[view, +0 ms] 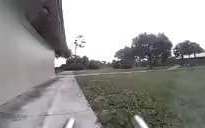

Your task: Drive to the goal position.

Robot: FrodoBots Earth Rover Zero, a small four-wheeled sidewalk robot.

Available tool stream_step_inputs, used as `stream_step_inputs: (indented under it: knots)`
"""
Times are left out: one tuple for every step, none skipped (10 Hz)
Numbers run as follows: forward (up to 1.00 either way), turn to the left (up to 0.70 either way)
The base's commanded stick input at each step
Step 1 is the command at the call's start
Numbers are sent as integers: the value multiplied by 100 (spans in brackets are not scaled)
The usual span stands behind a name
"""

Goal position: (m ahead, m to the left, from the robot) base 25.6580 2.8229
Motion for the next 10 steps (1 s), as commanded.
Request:
stream_step_inputs:
  knots:
    - [23,47]
    - [22,45]
    - [21,42]
    - [21,41]
    - [21,41]
    - [19,39]
    - [19,39]
    - [19,39]
    - [59,5]
    - [67,0]
